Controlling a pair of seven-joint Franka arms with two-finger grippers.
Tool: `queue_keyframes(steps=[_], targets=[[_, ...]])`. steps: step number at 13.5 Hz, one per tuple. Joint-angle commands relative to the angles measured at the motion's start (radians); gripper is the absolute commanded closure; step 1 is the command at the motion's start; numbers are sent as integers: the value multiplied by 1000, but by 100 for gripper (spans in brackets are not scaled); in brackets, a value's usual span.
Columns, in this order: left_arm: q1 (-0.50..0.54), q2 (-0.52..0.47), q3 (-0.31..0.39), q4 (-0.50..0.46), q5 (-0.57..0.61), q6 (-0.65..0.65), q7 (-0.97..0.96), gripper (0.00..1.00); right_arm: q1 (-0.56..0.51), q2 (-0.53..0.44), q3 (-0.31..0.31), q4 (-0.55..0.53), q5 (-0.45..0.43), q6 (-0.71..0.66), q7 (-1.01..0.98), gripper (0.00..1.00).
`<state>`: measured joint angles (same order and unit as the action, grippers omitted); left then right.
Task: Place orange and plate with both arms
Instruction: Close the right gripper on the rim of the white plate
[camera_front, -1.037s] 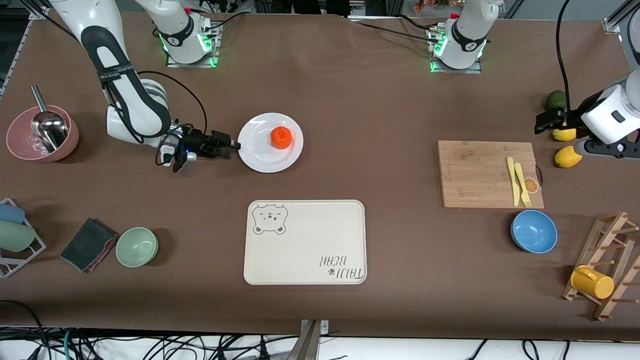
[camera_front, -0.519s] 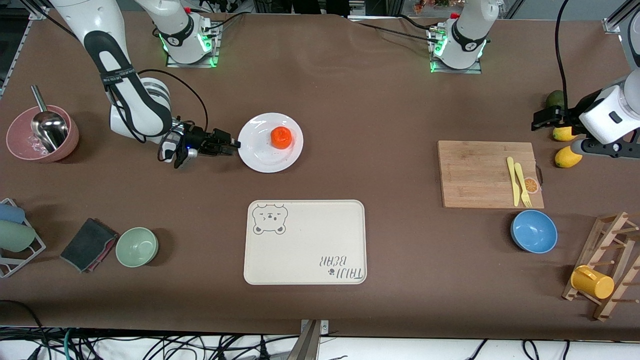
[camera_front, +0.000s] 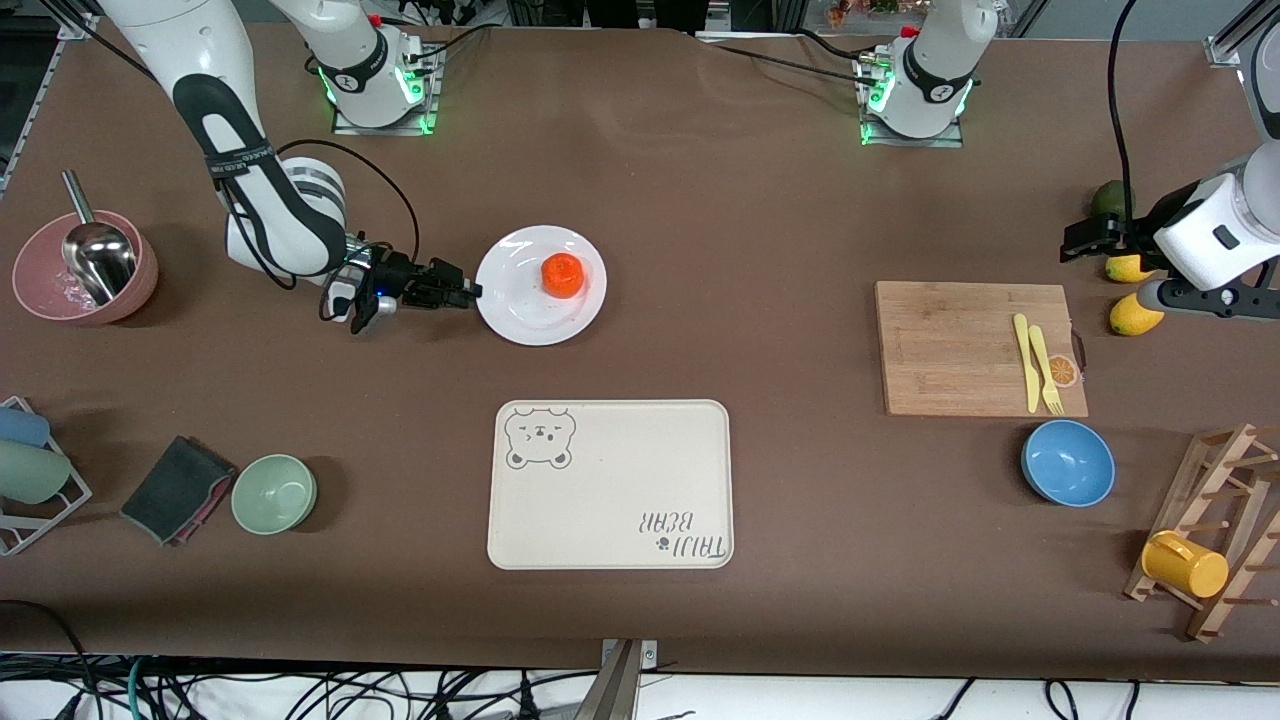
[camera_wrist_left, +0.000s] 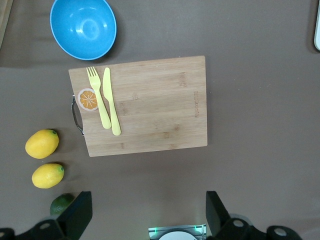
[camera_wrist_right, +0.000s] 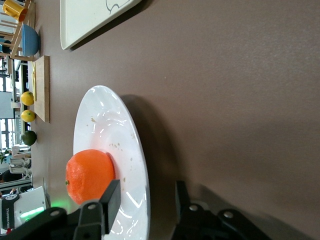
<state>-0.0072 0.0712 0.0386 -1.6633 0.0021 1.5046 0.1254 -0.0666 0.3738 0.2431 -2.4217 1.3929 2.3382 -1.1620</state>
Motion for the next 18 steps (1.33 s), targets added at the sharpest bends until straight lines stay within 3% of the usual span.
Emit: queue_keyframes(steps=[1,8,18], targets=[[-4,-4,4,7,-16,-15,10,0,-13,13,15,-13,61,13,-65,52],[-4,4,4,17,-21,-17,13,0,-13,13,77,-13,126,84,-70,57],[4,5,6,30,-27,-15,22,0,-15,39,77,-11,147,84,-122,87]])
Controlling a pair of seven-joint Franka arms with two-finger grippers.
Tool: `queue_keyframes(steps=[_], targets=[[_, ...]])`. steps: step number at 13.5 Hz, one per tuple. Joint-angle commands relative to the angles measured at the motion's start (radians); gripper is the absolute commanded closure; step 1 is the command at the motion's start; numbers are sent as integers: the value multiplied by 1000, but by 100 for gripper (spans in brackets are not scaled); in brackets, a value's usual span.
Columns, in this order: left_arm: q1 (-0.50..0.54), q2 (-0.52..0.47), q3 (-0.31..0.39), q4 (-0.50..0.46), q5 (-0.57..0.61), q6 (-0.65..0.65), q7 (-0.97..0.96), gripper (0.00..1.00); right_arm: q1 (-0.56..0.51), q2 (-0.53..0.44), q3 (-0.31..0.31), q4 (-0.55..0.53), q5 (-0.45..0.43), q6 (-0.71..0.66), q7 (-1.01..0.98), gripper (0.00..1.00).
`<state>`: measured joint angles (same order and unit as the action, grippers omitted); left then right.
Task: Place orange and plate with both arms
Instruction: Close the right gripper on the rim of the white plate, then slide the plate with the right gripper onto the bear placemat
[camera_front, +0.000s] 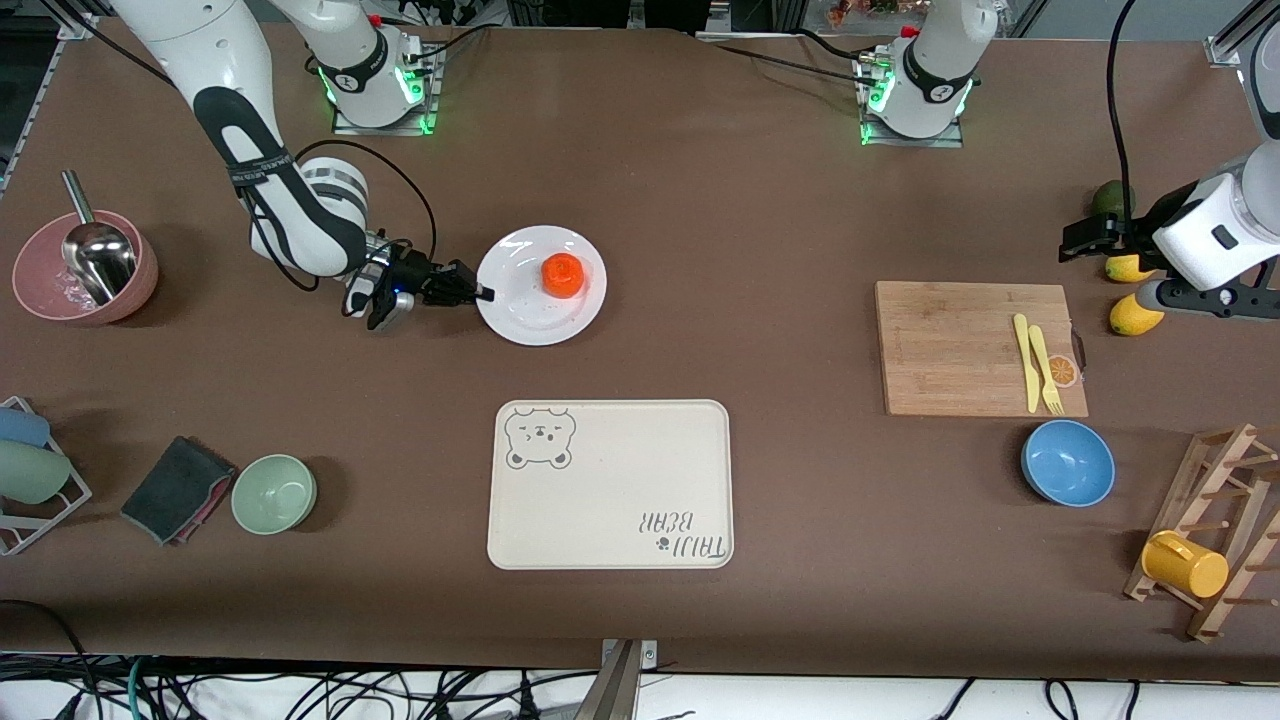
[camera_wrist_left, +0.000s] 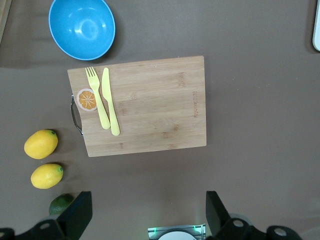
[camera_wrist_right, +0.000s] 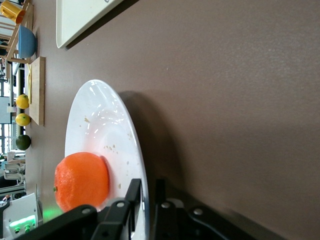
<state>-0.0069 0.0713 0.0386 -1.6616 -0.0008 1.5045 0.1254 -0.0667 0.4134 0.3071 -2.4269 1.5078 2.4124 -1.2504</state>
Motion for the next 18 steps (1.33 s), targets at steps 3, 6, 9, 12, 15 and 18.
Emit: queue_keyframes(steps=[3,6,9,12,15,18], targets=[[4,16,6,29,-47,-15,16,0,-13,-1,14,-6,35,10,-35,98],[5,18,6,29,-47,-15,19,0,-15,-1,14,-6,35,10,-35,100],[5,18,6,29,-65,-15,19,0,-16,-7,14,0,46,8,-23,100],[5,18,6,29,-65,-15,13,0,-16,-15,15,38,100,1,55,100],[5,18,6,29,-65,-15,11,0,-21,-42,15,93,100,-3,204,100],[5,18,6,28,-65,-15,11,0,-19,-35,26,217,89,-3,350,100]])
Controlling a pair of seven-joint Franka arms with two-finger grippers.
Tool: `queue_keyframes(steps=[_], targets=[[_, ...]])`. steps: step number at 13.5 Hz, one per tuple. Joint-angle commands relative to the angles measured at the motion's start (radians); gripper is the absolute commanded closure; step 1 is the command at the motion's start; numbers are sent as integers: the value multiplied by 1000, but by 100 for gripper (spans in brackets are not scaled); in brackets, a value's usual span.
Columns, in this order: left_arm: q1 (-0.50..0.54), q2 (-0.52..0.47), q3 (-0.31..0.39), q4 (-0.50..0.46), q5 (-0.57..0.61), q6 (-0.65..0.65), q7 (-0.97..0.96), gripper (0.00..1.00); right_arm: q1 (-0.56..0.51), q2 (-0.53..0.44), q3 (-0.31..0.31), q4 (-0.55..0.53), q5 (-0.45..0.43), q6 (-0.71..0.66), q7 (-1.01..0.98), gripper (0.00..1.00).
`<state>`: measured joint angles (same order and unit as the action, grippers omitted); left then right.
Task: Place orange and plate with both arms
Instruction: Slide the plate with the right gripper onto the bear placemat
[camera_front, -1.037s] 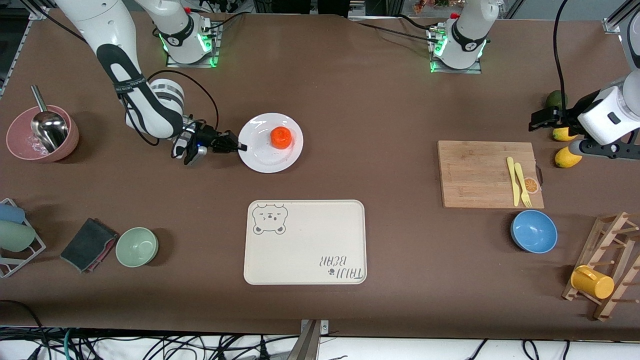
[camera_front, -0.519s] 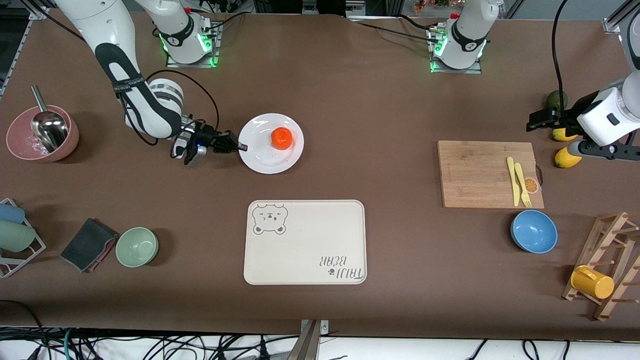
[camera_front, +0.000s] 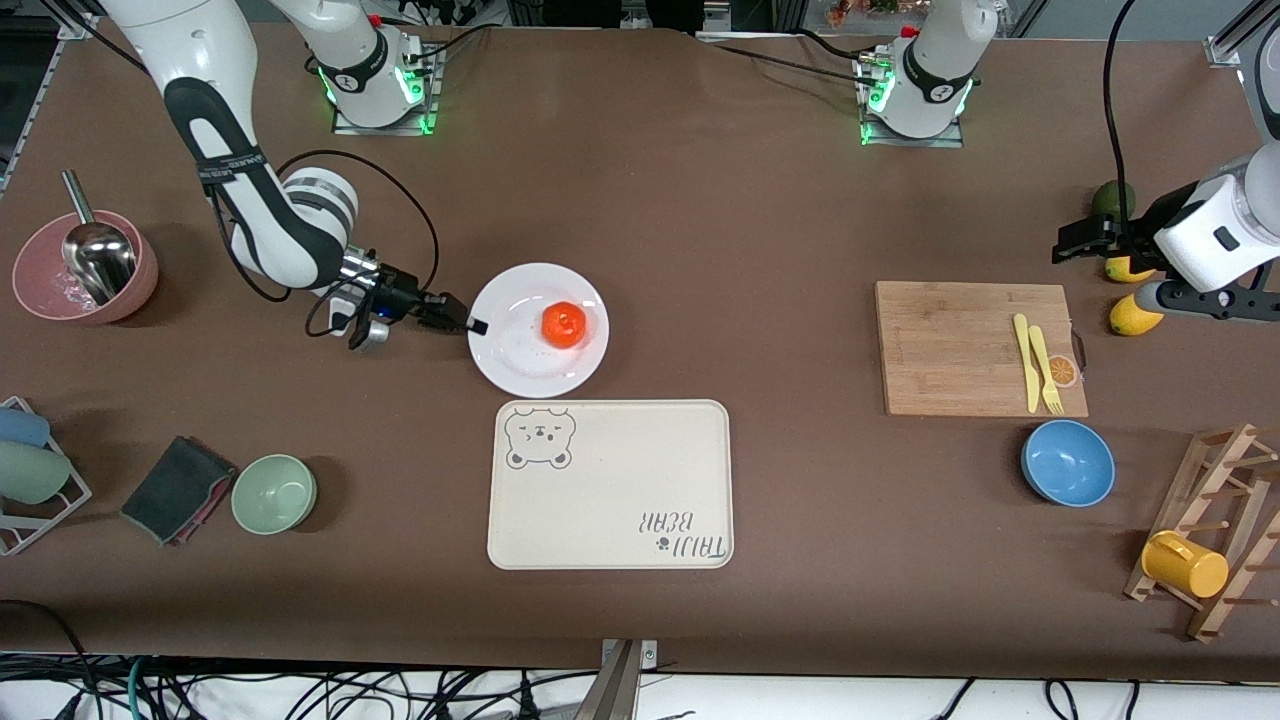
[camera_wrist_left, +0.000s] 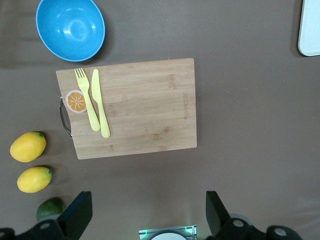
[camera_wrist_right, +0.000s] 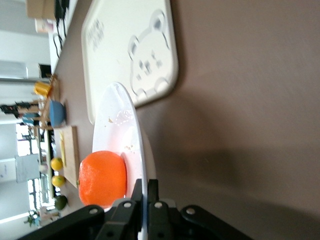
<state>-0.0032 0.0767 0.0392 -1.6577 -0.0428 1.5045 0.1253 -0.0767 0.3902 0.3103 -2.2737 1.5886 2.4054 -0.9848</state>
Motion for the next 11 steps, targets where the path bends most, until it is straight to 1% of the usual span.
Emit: queue_keyframes(steps=[1,2,6,7,8,11], targets=[[-1,14,5,24,-23,-15,8,0,-9,7,24,110,7,4,113,100],[-4,15,5,24,-23,-15,8,0,-9,41,26,172,7,4,132,100],[-4,18,5,24,-23,-15,7,0,8,246,26,434,2,21,153,100],[-6,18,5,24,-23,-15,7,0,20,297,24,494,-8,43,153,100],[-6,18,5,24,-23,-15,7,0,24,335,24,540,-31,67,152,100],[-6,18,5,24,-23,-15,7,0,69,415,23,586,-41,136,150,100]])
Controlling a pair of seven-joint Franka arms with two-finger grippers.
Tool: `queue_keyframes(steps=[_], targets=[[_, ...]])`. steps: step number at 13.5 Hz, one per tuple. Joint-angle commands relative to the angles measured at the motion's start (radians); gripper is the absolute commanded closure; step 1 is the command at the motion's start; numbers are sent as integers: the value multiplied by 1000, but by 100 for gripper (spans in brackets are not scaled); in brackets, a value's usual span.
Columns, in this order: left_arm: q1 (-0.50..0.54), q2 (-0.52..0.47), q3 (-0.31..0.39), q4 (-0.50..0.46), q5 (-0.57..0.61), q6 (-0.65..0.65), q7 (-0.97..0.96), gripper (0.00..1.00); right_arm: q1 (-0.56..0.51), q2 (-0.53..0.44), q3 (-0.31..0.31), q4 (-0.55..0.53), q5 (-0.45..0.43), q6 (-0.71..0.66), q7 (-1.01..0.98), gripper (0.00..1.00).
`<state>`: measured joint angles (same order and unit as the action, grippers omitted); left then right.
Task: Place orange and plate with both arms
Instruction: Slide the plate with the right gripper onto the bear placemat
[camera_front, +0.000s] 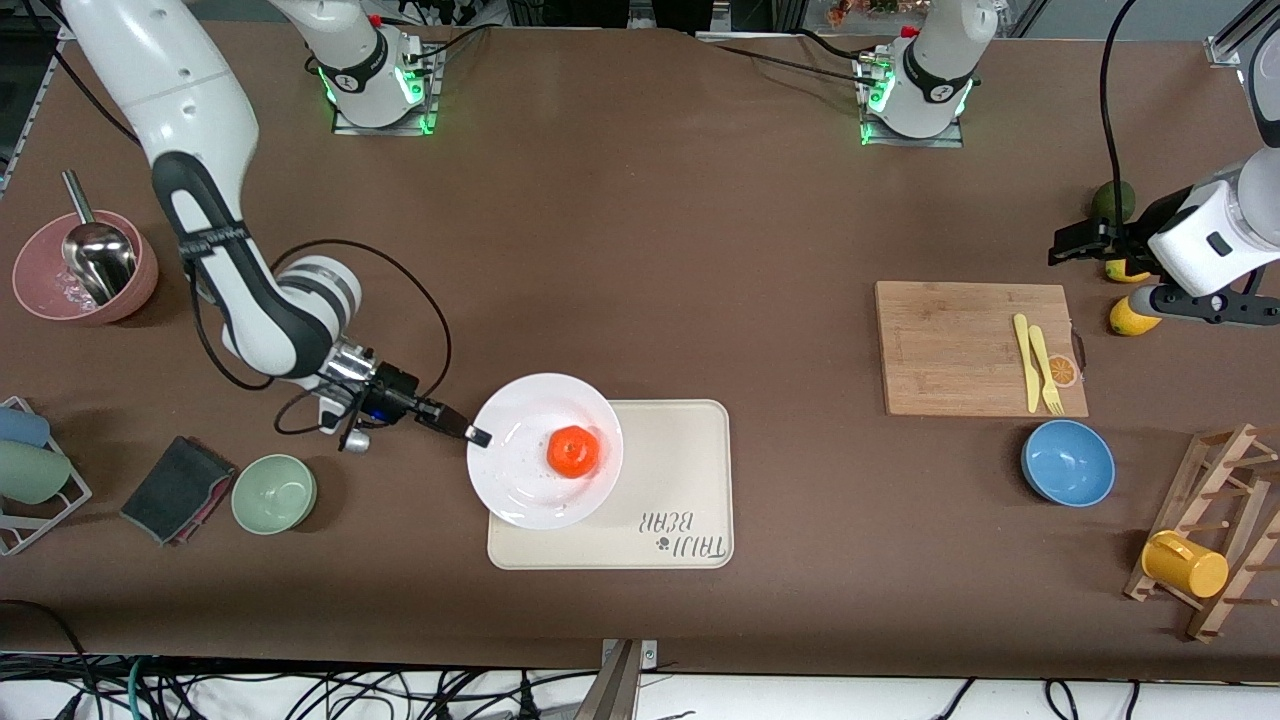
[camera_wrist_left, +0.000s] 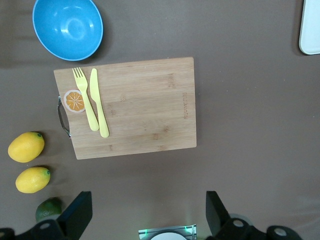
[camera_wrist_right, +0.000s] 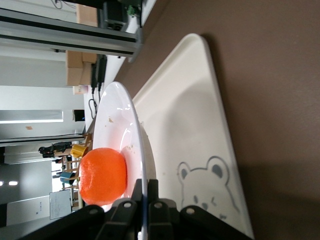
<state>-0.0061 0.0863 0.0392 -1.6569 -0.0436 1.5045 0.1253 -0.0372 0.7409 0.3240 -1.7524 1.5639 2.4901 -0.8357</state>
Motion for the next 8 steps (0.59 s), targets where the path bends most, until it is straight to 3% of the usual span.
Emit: queue_keyframes(steps=[1,5,6,8], targets=[[-3,9,5,23,-22,-15,7,0,42,86,7,92,-16,59,0,100],[-6,9,5,23,-22,-15,4,0,40,106,6,103,-13,61,-3,100],[-6,9,5,23,-22,-15,4,0,39,104,6,103,-15,59,-3,93],[-8,10,4,23,-22,-15,2,0,34,95,4,102,-16,59,4,31]])
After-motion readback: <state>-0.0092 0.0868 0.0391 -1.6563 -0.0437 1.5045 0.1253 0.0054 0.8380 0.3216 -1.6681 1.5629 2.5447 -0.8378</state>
